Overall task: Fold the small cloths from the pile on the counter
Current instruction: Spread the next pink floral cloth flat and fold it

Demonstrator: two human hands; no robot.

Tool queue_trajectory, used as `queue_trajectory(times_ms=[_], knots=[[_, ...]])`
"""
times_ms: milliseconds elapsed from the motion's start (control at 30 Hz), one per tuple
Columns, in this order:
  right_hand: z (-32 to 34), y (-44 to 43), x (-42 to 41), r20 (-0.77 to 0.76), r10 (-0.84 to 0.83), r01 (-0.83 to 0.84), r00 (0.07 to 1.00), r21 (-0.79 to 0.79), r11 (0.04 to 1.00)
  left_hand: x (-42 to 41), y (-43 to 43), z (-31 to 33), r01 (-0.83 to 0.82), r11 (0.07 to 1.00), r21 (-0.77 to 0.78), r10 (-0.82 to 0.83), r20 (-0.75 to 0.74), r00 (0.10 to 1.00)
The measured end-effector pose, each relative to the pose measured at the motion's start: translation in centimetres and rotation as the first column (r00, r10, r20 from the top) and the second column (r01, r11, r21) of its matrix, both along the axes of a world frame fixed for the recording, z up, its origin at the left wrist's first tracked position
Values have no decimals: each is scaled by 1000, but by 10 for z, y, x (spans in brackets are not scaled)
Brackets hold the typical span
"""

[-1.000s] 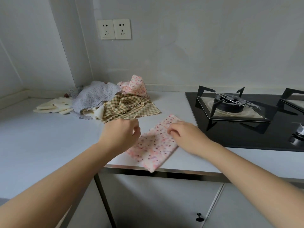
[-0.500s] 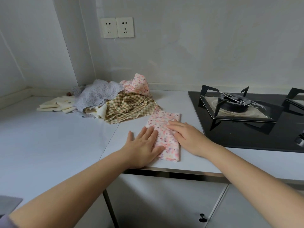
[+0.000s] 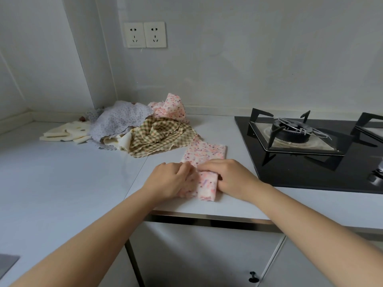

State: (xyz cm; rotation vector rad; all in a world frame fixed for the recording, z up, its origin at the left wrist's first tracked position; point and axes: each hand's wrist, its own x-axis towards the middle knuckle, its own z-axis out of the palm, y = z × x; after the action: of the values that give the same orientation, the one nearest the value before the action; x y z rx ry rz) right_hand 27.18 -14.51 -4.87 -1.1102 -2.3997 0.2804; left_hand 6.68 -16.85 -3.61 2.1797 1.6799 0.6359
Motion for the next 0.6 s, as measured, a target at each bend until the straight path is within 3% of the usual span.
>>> queue_trajectory(times_ms=[100,233,400,500,600], knots=[[1,-3,0,-59,1,-5,998,-71,997,-15,2,-3,-5,998,56,0,97,995],[3,-6,3,-213,-13,-26,977,-181,983,-41,10,-7,-69,967,246,87,-61,994],[0,-1,7,-347,-45,-44,937,-244,969,-38,10,-9,137,916,377,-81,-161,984],[1,-1,7,-414,-57,-67,908,-279,958,-30,9,-11,236,883,405,-206,-117,972],[5,-6,6,-424,-84,-59,902,-313,948,-26,6,-10,209,911,356,-243,54,969]])
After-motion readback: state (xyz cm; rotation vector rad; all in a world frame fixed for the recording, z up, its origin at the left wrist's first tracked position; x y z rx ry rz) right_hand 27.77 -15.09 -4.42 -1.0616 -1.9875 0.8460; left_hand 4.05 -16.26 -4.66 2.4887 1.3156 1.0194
